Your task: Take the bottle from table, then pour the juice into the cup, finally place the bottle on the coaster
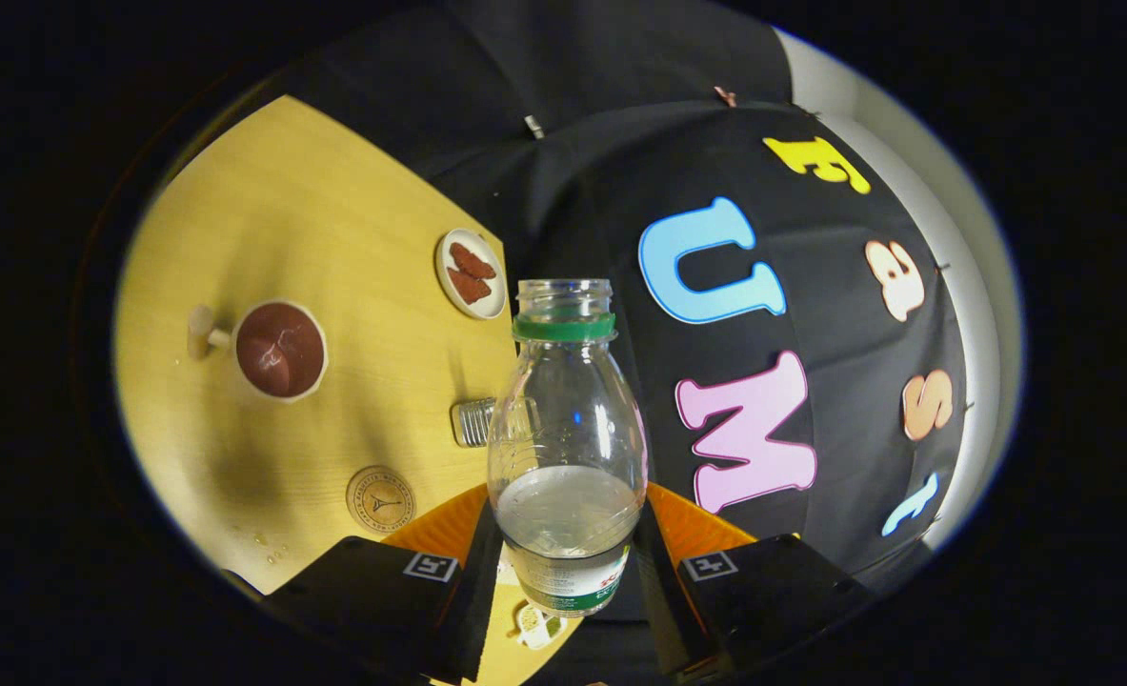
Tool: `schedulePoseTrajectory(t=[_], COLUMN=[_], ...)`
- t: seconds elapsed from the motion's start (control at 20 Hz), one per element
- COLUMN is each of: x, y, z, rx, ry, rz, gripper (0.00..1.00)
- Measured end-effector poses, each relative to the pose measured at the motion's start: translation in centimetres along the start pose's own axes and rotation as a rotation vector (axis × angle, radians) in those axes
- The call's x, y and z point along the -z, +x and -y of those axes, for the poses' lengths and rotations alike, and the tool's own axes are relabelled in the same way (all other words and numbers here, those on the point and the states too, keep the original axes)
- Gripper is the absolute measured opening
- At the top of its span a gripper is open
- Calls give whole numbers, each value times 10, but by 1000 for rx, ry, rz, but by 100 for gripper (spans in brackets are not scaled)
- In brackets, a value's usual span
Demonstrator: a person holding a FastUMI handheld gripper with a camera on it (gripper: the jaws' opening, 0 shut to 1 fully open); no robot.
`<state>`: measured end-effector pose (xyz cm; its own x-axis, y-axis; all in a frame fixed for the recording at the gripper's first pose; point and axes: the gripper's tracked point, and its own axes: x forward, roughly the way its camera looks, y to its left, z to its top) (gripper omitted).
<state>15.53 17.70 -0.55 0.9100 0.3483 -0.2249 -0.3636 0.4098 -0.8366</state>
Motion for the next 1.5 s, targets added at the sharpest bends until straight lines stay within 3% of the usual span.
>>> schedulePoseTrajectory(t=[0.2, 0.6, 1.05, 1.5], x=[-7, -3, 40, 71], y=[-11, -9, 28, 70], z=[21, 11, -17, -46], rx=[28, -52, -127, -109], ry=[186, 531, 888, 1148], rz=[48, 71, 17, 55], gripper=[70, 70, 70, 70])
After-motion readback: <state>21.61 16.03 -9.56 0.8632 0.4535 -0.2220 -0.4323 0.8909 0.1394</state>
